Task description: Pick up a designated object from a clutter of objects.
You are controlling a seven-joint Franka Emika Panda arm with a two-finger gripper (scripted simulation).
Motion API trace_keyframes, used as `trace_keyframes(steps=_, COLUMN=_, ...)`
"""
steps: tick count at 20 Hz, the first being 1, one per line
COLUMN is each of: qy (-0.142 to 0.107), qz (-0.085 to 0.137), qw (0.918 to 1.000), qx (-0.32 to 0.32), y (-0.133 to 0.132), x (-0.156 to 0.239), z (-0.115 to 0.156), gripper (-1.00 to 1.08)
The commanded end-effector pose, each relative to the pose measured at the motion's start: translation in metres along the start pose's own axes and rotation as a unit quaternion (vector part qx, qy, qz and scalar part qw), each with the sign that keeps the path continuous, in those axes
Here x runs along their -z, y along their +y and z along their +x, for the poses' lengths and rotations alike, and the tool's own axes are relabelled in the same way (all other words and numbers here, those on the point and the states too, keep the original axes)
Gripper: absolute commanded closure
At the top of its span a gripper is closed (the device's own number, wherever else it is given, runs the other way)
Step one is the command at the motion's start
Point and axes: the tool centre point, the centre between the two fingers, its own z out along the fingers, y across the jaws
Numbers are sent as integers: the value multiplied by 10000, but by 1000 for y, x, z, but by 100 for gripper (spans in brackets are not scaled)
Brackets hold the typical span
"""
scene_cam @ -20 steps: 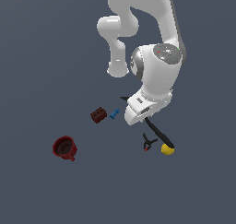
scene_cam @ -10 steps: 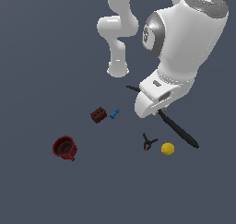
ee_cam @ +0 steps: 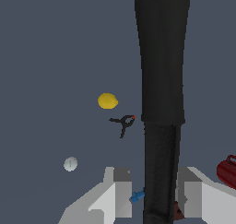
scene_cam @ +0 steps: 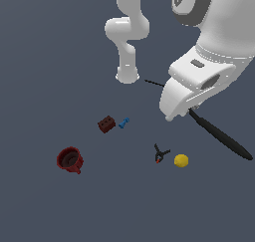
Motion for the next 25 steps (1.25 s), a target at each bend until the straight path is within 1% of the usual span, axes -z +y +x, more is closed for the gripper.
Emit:
trace_keyframes(steps=1, qy=4, qz=-2, qw=10000, qx=-1, y=0, x=17, z=7, gripper=108)
trace_keyframes(steps=7, qy=3, qz=-3, qw=10000, qx=-3, y=-1, x=50, z=22, gripper=108)
trace_keyframes(steps=12, qy=2, qz=-4, qw=10000, qx=-4, y=-1, x=68, z=31, gripper=108)
trace_keyframes(steps=18, qy=2, qz=-4, qw=10000, qx=-4, y=-1, x=80, z=37, gripper=108)
trace_keyframes(steps=25, qy=1, qz=-5, qw=10000, qx=-2, y=-1, x=85, z=40, gripper=108)
